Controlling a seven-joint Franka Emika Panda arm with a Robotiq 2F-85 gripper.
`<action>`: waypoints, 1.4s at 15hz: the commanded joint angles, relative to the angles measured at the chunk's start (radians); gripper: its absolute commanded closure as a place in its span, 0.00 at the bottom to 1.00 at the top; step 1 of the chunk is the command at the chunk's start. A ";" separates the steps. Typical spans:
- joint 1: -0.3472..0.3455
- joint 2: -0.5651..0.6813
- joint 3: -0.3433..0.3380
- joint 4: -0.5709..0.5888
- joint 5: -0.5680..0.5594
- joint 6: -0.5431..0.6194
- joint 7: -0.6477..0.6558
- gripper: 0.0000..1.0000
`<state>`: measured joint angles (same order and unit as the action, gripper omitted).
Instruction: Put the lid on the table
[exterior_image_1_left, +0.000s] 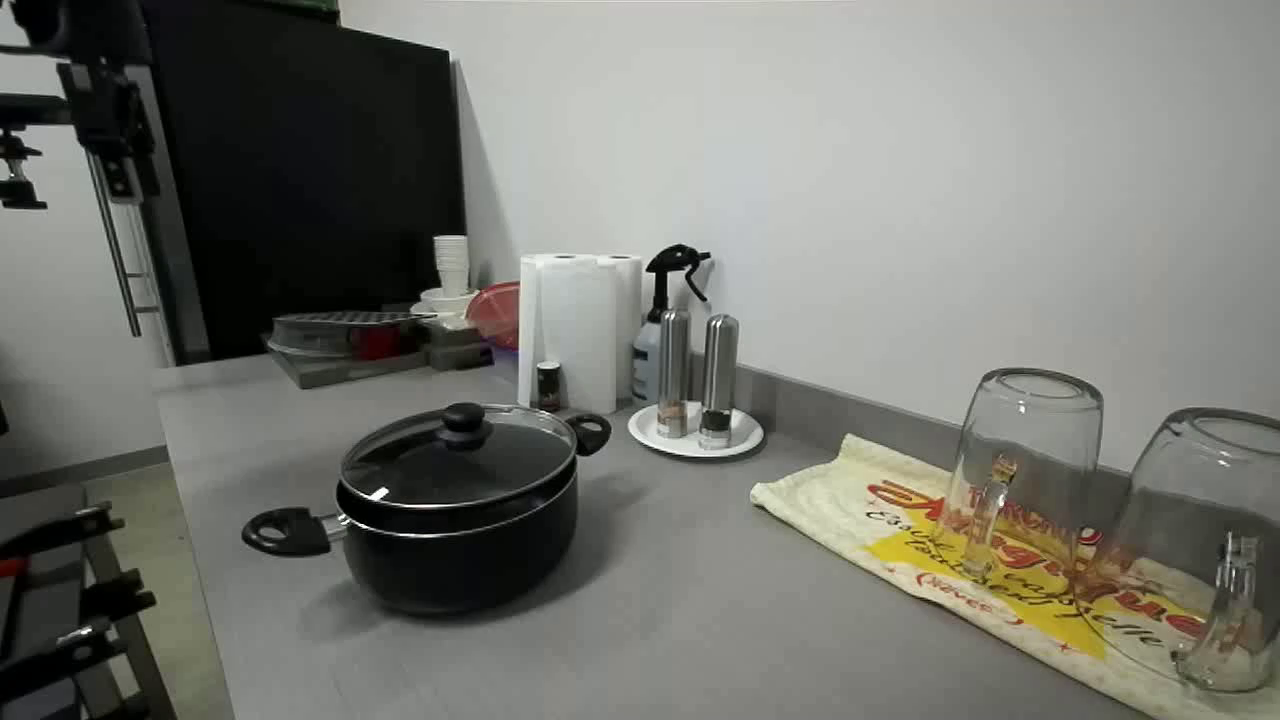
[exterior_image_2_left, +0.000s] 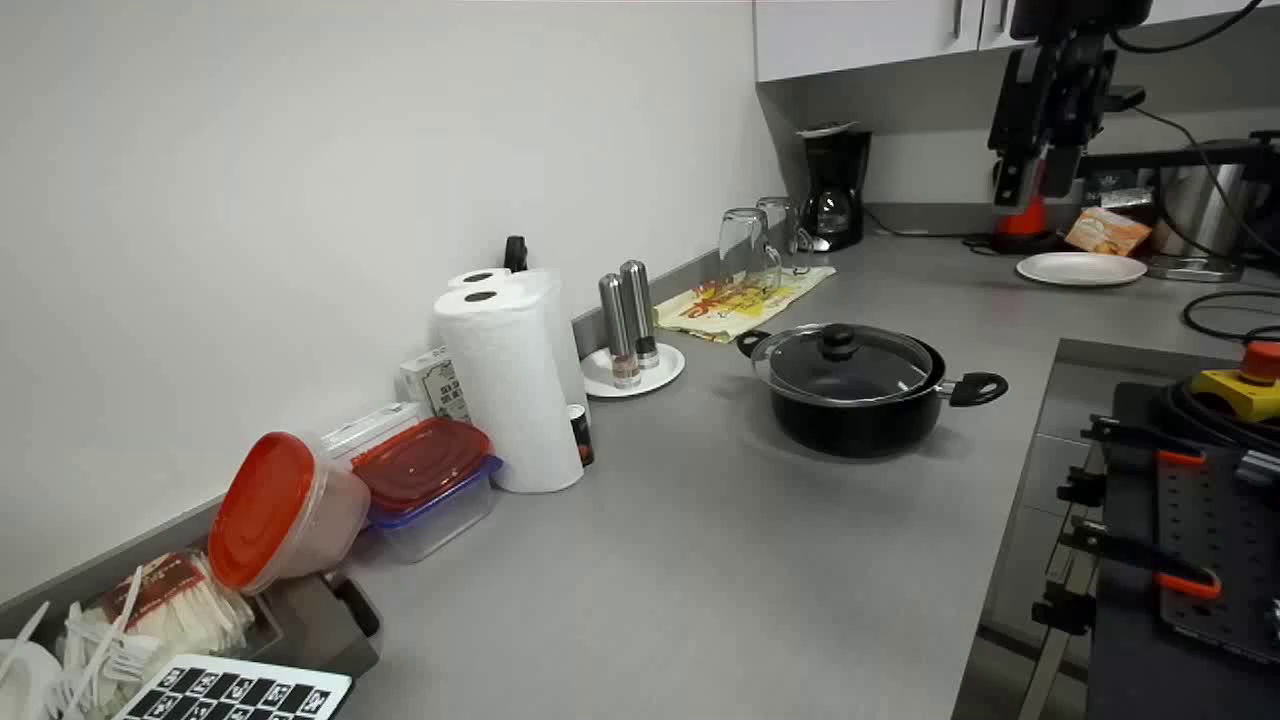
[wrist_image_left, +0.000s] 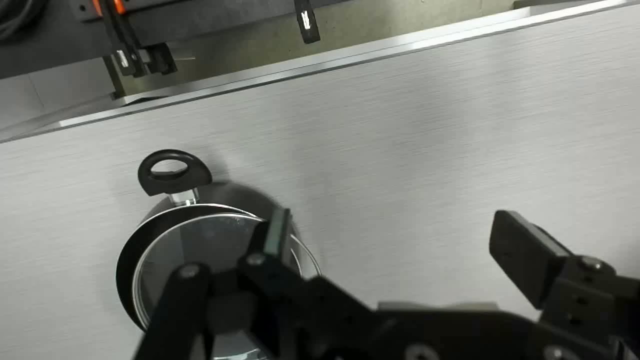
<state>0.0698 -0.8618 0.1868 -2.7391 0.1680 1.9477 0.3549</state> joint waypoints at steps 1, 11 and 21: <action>-0.005 0.000 0.004 0.002 0.003 -0.003 -0.003 0.00; -0.005 0.000 0.004 0.002 0.003 -0.003 -0.003 0.00; -0.140 0.106 -0.127 0.186 -0.080 -0.061 -0.071 0.00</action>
<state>-0.0361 -0.8300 0.1040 -2.6501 0.1107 1.9262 0.3235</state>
